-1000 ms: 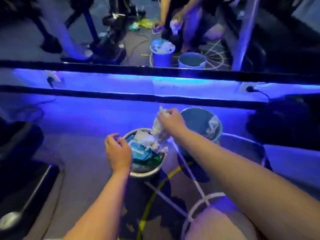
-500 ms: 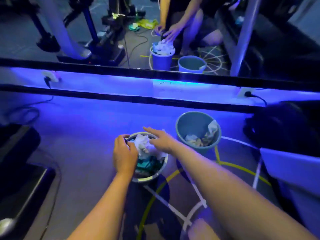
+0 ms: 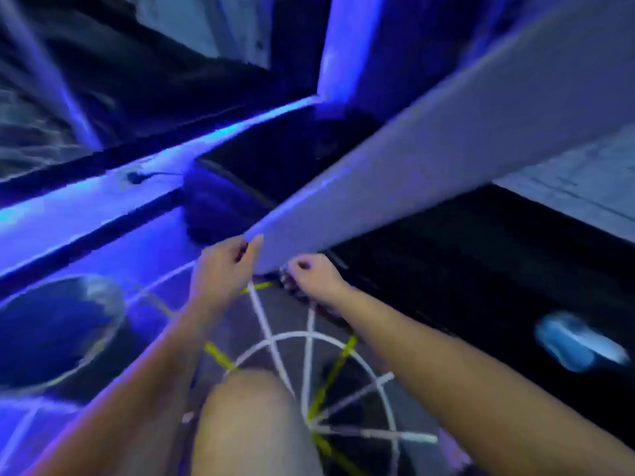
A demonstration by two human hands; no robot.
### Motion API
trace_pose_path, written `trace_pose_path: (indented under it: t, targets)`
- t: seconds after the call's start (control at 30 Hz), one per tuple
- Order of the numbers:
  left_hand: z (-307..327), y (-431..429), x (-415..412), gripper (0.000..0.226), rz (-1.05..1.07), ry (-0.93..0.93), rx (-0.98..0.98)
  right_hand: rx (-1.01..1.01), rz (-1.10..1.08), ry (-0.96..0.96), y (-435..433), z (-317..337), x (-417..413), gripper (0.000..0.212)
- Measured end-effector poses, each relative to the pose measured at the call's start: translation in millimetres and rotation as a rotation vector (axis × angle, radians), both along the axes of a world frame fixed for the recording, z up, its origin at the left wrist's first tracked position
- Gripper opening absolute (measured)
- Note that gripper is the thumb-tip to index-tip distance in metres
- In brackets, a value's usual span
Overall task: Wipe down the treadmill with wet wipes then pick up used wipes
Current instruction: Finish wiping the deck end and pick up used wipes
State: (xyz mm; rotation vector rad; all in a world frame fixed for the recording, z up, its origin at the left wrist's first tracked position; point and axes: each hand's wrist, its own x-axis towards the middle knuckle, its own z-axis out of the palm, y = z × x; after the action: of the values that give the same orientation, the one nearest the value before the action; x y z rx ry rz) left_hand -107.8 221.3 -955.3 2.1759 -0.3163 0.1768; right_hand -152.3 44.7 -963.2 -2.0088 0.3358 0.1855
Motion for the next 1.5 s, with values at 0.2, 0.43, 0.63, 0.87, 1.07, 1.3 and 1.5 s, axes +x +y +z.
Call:
trace_pose_path:
  t: [0.2, 0.43, 0.63, 0.87, 1.07, 1.3, 1.5]
  targets:
    - [6.1, -191.6, -23.9, 0.058, -0.639, 0.231, 0.098, 0.081, -0.536, 0.033, -180.2, 10.7, -105.3, 0.014]
    - [31.1, -339.0, -81.1, 0.017, -0.789, 0.42, 0.198, -0.11, -1.019, 0.005, -310.0, -14.7, -195.5, 0.031]
    - [14.3, -431.8, -145.2, 0.027, -0.627, 0.741, -0.13, -0.054, -1.573, 0.272, -430.1, -27.3, -249.1, 0.075]
    - [-27.1, -498.1, -159.7, 0.066, -0.692, 0.91, -0.265, 0.209, -1.734, 0.264, -504.9, -75.1, -268.5, 0.077]
    - [-51.3, -533.6, -180.5, 0.03, -0.596, 0.953, -0.381, 0.193, -1.812, -0.019, -510.2, -68.6, -260.9, 0.023]
    - [-55.3, -494.8, -190.1, 0.032, -0.533, 0.989, -0.333, -0.043, -1.623, -0.071, -448.8, -2.9, -253.3, 0.012]
    - [-21.8, -457.1, -216.9, 0.066, -0.454, 1.192, -0.307, -0.109, -1.378, -0.12, -374.0, 4.5, -284.5, 0.02]
